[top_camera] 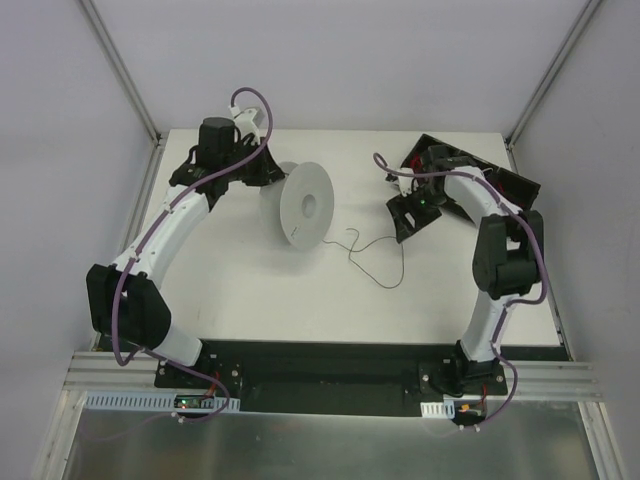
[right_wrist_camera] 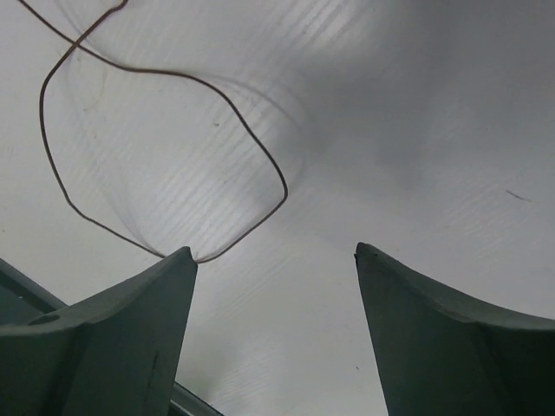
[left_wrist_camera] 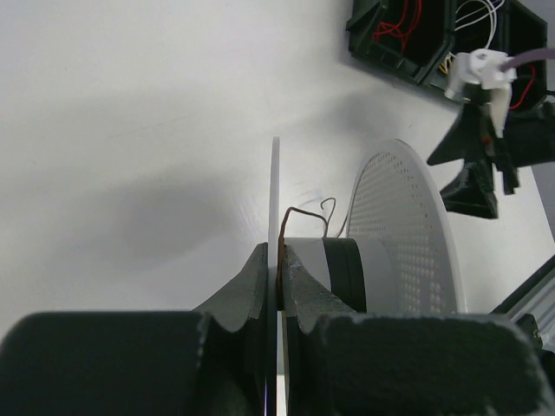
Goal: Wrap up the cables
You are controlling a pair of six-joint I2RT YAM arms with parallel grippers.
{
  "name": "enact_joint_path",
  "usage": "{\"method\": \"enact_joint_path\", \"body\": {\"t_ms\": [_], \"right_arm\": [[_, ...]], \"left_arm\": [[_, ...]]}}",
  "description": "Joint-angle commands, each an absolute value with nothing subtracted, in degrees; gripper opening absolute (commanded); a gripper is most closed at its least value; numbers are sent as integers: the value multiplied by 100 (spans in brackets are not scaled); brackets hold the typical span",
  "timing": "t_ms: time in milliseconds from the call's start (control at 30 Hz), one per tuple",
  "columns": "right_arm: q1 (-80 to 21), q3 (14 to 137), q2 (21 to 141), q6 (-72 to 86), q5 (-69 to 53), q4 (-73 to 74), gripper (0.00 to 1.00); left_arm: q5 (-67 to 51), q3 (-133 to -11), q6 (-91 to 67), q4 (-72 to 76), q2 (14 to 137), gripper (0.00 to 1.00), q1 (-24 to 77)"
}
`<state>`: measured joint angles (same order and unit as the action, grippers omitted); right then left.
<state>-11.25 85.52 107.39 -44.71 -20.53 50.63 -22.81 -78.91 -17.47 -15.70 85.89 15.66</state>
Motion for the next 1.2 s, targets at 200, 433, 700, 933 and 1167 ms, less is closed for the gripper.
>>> {"method": "enact_joint_path", "body": {"t_ms": [200,433,700,933,1167], "right_arm": [[-1143,9430,12014,-3797,-3102,5274,66],[-1134,9790,12419,-3612,-3725,5378,30],[-1178,10502,11420,-3876,-4771,5353,0],[-1345,8800,8991,-4533,-4811,5211,0],[-1370,9887,9475,-5016,-4475,5326,0]], "left_arm": [[-2743,-7963,-1635,-809,8262,0,1521],[-2496,-8393,-1819,-773,8595,0,1424],[-2916,-9588,-2127,-503,9176,0,1178],[-3621,-8431,-1899,853,7885,0,1002],[-2411,-8910,-2520,160,8454,0,1037]]}}
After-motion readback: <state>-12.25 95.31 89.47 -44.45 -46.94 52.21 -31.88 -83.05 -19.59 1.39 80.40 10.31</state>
